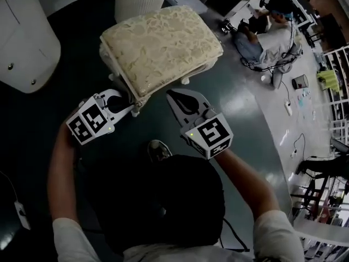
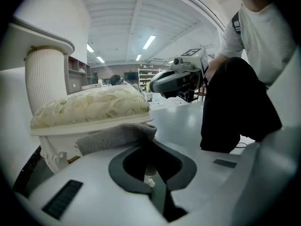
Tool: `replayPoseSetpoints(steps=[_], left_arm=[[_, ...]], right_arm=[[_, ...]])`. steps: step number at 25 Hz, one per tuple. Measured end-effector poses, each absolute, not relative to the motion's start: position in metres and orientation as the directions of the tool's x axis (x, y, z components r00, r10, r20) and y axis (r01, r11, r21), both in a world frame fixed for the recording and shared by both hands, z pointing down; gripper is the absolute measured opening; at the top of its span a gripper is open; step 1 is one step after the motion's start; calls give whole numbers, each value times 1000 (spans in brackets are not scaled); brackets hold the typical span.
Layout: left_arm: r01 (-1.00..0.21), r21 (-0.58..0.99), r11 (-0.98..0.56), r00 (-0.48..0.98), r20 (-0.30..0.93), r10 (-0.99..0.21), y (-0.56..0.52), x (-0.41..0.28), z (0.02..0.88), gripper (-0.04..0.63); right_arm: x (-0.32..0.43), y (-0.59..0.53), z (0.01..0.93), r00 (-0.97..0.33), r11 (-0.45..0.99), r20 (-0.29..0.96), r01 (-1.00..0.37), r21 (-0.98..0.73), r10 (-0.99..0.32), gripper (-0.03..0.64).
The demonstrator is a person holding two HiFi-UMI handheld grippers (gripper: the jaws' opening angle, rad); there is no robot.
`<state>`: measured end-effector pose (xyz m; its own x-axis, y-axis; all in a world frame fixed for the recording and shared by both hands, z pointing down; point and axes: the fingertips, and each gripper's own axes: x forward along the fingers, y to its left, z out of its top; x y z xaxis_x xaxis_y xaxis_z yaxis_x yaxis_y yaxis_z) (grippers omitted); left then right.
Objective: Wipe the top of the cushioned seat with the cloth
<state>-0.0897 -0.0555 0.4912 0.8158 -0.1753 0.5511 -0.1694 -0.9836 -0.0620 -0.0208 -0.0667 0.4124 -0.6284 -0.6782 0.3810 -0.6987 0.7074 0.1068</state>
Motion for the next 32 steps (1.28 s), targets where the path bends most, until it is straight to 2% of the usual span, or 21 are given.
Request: replayPoseSetpoints(steps=[12,16,21,32], left_arm=[[-144,-89,-986,771,615,-168,-47,-93,521,21],[-183,-73,-980,761,620,-188,-41,-103,529,21],[-152,-61,-986,752,640,-156,-29,-89,553,21],[-204,-83,-975,743,636,-210,-23,-80,583,21]], right_arm=[[-35,-60,447,-642,706,347,-701,96,-684,9],[-43,-59,463,-666,726,354,-685,60,-657,9],[-35,-55,469,-649,707,355,-705,52,-673,9],[-28,-56,497,-630,678,343,-735,25,-696,9]])
